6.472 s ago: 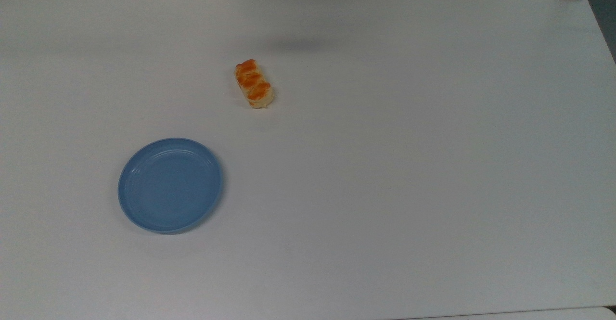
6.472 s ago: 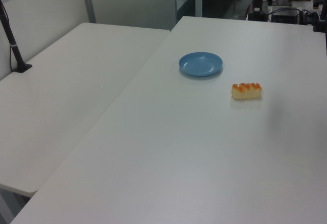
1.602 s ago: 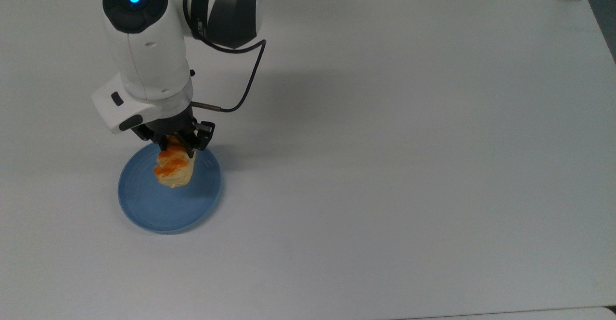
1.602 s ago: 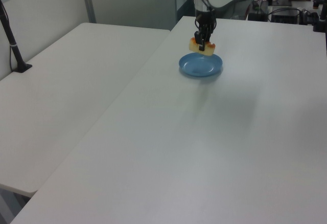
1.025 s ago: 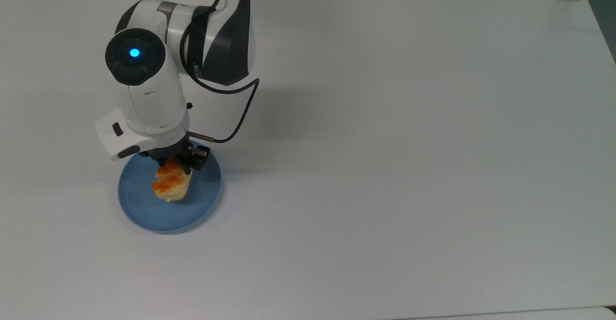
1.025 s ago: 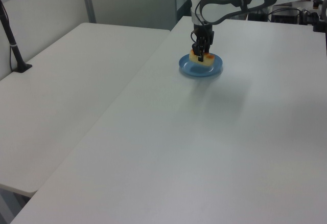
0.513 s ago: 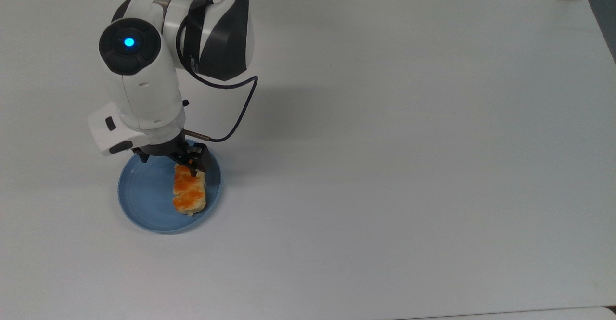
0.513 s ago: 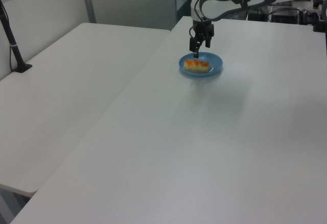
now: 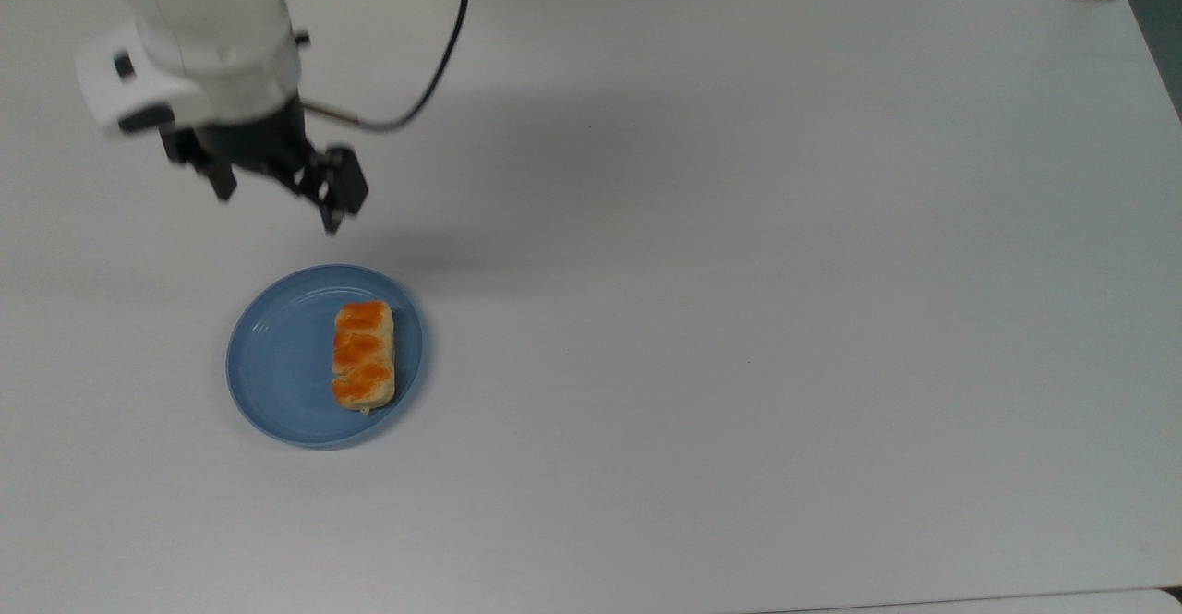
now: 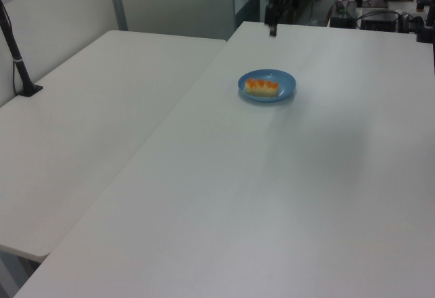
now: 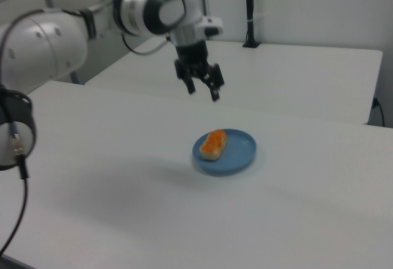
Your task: Put the bread on a plate
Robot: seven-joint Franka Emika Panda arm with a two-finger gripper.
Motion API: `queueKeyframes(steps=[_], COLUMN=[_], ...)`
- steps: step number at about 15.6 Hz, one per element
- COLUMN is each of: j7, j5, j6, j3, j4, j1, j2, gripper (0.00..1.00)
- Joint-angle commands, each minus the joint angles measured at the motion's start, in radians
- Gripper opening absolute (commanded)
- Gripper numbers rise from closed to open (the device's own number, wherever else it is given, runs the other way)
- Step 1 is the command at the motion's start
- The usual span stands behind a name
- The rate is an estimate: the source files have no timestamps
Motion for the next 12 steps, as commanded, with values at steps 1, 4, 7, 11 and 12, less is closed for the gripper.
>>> queueKeyframes(steps=[1, 4, 7, 11, 12], j7=[-0.074, -0.085, -0.08, -0.062, -0.05], j5=[0.061, 0.064, 0.064, 0.053, 0.052], j6=[-0.14, -0.226, -0.283, -0.268, -0.265], j3=[0.003, 0.008, 0.011, -0.014, -0.032], j4=[-0.127, -0.201, -0.296, -0.371, -0.376], j1=[-0.001, 0.008, 0.023, 0.115, 0.138], j2=[-0.223, -0.352, -0.475, -0.529, -0.531], gripper=[1.0, 1.0, 1.0, 1.0, 1.0])
